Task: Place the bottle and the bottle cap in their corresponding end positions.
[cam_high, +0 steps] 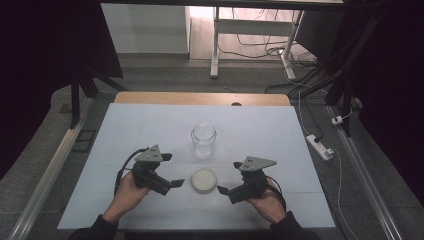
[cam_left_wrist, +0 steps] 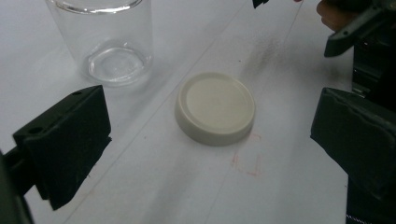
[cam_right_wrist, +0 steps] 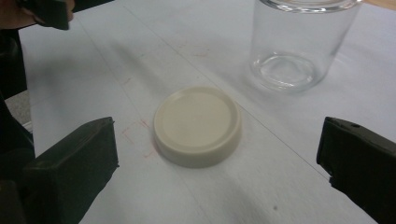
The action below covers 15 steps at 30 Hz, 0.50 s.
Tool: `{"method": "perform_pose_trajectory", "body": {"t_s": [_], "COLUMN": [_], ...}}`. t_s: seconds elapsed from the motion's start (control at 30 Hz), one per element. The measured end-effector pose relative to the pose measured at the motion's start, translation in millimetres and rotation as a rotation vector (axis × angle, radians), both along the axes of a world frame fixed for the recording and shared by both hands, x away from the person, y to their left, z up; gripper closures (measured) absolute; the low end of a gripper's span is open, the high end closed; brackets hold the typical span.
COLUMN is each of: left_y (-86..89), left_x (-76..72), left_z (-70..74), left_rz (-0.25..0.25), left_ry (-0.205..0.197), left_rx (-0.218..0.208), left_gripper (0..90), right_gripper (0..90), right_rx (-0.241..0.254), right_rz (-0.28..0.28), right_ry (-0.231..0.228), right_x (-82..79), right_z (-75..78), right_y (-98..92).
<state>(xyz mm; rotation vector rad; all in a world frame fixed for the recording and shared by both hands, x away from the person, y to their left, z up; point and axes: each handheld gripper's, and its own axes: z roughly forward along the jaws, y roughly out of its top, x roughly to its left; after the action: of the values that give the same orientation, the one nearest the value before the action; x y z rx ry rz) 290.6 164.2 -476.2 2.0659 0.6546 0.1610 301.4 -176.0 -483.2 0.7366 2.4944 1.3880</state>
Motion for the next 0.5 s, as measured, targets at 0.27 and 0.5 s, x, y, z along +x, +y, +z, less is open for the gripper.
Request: {"method": "perform_pose_trajectory", "body": {"t_s": [0.27, 0.5], "left_y": [19.6, 41.8], "left_x": [-17.5, -36.1], "left_z": [-9.4, -12.6], "left_rz": [0.038, 0.093], "left_ry": [0.021, 0.025], "left_rx": [-0.006, -0.029], "left_gripper": [0.0, 0.0], "right_gripper": [0.0, 0.0], "right_rx": [-0.014, -0.006], "right_rz": [-0.054, -0.103], "right_ry": [-0.014, -0.018], "right_x": [-8.3, -15.7], "right_z": [1.8, 2.9], "right_y": [-20.5, -40.3]}}
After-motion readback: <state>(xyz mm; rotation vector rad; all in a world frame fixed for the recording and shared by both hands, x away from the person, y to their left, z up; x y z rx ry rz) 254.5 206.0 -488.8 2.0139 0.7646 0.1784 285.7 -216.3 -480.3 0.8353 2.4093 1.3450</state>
